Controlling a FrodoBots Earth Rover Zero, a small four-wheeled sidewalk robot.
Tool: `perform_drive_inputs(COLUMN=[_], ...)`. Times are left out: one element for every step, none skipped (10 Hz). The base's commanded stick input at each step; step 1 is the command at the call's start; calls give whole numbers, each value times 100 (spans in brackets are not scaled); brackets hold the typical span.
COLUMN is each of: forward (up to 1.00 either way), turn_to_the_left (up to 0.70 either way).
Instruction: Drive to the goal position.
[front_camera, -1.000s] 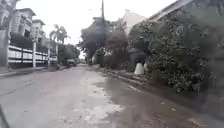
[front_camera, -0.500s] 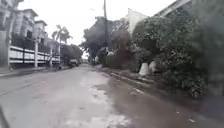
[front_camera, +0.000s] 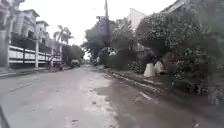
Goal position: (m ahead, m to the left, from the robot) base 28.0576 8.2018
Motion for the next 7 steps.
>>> perform_drive_inputs(forward=[70,70,70,70,70,70,70], turn_to_the_left=[0,0,0,0,0,0,0])
